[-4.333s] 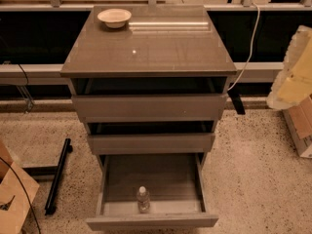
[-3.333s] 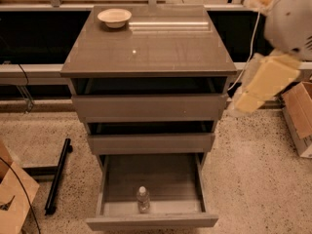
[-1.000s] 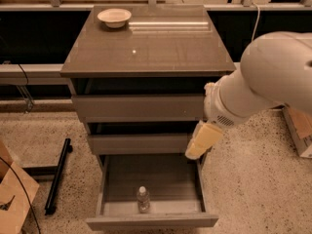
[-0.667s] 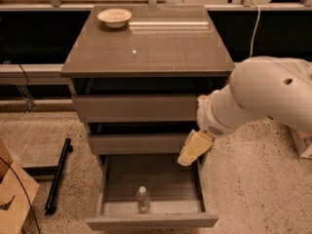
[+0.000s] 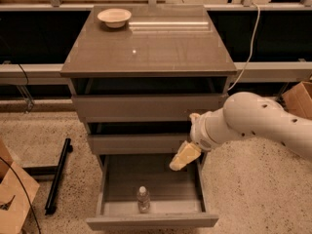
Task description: Pick water bottle from bottom drawer and place on counter
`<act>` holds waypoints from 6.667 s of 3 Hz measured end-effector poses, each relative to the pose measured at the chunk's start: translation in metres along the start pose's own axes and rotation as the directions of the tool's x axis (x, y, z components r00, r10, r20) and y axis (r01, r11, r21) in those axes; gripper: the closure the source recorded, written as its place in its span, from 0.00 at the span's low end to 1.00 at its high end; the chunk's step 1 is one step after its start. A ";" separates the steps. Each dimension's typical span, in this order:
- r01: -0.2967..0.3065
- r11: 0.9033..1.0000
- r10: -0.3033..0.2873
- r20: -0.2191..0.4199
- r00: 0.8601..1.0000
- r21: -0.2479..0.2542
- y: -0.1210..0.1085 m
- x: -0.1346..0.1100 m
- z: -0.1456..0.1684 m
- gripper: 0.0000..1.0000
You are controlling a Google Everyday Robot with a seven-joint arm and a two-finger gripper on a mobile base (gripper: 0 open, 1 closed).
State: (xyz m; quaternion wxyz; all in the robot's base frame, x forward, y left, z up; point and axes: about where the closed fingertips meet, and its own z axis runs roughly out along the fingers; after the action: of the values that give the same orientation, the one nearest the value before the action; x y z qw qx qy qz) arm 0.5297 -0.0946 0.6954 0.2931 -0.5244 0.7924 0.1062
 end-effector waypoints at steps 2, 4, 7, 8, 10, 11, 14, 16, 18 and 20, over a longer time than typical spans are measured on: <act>-0.050 0.999 0.050 -0.020 0.999 -0.001 0.006 0.013 0.029 0.00; -0.162 0.984 0.161 -0.014 0.987 -0.080 0.015 0.076 0.135 0.00; -0.249 0.955 0.244 -0.049 0.968 -0.159 0.027 0.126 0.219 0.00; -0.277 0.944 0.276 -0.033 0.961 -0.177 0.028 0.142 0.259 0.00; -0.325 0.895 0.336 -0.017 0.942 -0.305 0.046 0.166 0.354 0.00; -0.343 0.863 0.365 -0.010 0.931 -0.372 0.062 0.172 0.393 0.00; -0.330 0.732 0.445 0.052 0.894 -0.596 0.129 0.138 0.470 0.01; -0.329 0.724 0.476 0.093 0.874 -0.606 0.126 0.128 0.465 0.51; -0.322 0.793 0.463 0.167 0.871 -0.517 0.082 0.116 0.383 0.97; -0.384 0.844 0.469 0.167 0.867 -0.374 0.064 0.098 0.235 1.00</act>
Offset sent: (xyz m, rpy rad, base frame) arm 0.0148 0.0120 -0.0725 0.0335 0.0473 -0.1419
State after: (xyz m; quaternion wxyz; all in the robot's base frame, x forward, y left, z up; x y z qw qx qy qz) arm 0.5282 -0.0304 0.4409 0.2685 -0.3567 0.8168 0.3654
